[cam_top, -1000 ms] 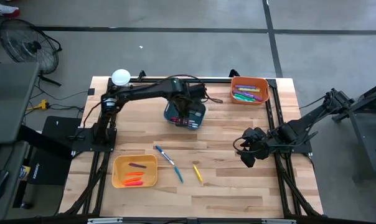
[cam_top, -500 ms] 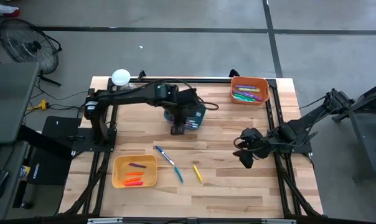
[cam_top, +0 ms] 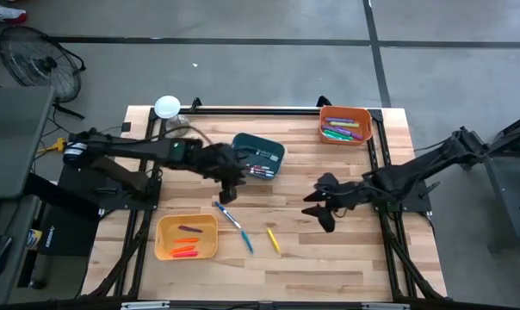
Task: Pick & Place Markers
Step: Put the yellow pen into the yellow bin
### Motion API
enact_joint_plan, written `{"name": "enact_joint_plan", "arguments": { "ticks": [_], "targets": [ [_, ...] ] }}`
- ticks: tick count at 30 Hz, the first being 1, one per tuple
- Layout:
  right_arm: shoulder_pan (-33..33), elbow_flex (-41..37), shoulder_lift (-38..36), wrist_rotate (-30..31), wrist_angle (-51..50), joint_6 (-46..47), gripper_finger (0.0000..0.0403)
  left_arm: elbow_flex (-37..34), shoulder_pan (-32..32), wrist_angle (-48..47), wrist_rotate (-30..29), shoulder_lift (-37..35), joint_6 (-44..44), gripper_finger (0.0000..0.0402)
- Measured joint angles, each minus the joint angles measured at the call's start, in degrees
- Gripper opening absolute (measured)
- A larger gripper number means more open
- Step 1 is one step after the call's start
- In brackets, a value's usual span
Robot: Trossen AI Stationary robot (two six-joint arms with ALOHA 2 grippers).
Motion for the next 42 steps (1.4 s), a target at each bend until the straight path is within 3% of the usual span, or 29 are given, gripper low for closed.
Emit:
{"name": "enact_joint_plan", "arguments": {
  "ticks": [6,10,17,21,31,42],
  "targets": [
    [-1.1,9.2,9.8,-0.4,-4.1,-3.6,0.0206,-5.9,-5.9,-0.4,-7.6,-5.2,-5.6,0.0085],
    [-2.3,18.0,16.7,-0.8,-12.6,-2.8,0.0206,-9.3,-9.3,-0.4,-11.7,-8.4,-7.6,0.0085],
    [-3.8,34.3,29.9,-0.7,-32.3,8.8,0.0206,-15.0,-13.7,2.0,-16.6,-14.1,-9.4,0.0085],
    [-3.9,39.8,36.9,-1.3,-35.7,14.0,0.0206,-18.8,-15.6,2.7,-18.6,-18.6,-10.3,0.0085],
    [-3.3,42.6,47.5,-10.4,-35.3,26.4,0.0206,-25.4,-17.8,2.9,-21.1,-32.2,-10.2,0.0085],
    [-0.2,42.5,52.4,-12.4,-28.6,30.9,0.0206,-27.1,-17.7,2.0,-21.6,-39.7,-8.7,0.0085]
  ]
}}
